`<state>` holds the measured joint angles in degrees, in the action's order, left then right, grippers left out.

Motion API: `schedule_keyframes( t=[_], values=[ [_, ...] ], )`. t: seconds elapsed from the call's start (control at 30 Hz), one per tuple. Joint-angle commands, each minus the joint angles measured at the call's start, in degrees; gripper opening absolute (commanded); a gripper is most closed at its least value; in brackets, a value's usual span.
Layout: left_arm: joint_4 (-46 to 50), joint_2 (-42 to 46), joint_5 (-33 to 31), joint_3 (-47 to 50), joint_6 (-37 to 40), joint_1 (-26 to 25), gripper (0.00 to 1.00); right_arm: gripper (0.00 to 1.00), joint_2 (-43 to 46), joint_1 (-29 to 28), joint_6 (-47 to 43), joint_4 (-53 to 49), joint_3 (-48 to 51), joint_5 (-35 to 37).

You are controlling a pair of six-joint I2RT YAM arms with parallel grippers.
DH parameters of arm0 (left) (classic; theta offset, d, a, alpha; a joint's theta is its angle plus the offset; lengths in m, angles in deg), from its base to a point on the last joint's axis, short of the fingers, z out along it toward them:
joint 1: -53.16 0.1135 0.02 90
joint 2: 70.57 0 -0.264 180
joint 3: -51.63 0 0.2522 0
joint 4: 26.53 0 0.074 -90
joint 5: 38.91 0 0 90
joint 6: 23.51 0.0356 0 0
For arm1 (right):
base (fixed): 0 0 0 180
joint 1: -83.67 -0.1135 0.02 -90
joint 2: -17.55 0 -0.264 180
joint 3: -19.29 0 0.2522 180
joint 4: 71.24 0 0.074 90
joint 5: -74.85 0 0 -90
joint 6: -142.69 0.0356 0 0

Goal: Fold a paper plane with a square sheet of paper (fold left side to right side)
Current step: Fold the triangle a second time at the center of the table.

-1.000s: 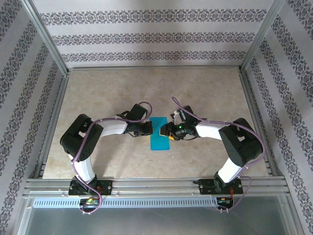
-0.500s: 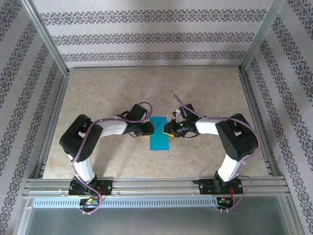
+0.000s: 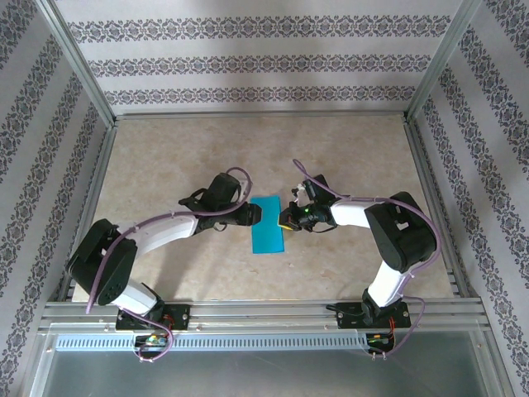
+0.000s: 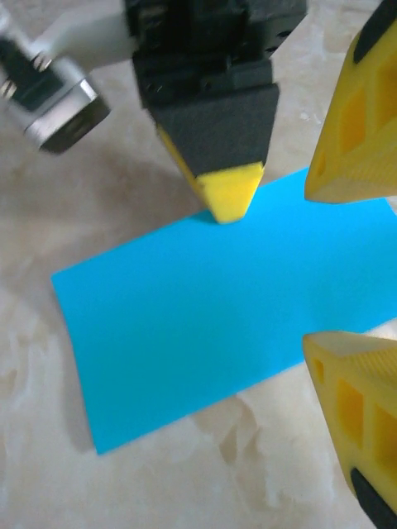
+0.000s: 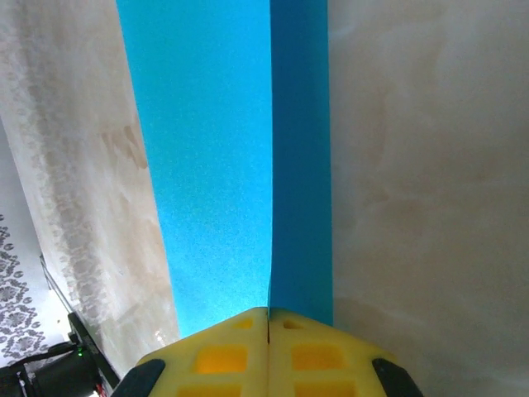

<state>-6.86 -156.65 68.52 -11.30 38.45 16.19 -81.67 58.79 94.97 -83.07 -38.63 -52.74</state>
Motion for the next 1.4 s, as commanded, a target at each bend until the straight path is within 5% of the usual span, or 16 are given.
schedule_keyframes(
  t=[0.0, 0.4, 0.73, 1.37],
  values=[
    [3.5, 1.8, -4.9, 1.5, 7.8, -6.5, 0.49, 0.00, 2.7, 0.0, 2.3, -1.3, -1.6, -0.2],
    [10.3, -3.9, -29.5, -4.1, 18.9, -27.2, 0.66, 0.00, 2.8, 0.3, 6.9, -5.2, -3.6, -1.0],
    [16.1, -15.7, -43.5, -12.6, 20.0, -29.4, 0.69, 0.00, 3.0, -0.1, 7.1, -5.3, -3.6, -0.9],
    [13.3, -12.9, -38.9, -11.8, 18.5, -29.0, 0.03, 0.04, 4.3, 0.7, 3.9, -8.3, -4.9, 1.4]
  ],
)
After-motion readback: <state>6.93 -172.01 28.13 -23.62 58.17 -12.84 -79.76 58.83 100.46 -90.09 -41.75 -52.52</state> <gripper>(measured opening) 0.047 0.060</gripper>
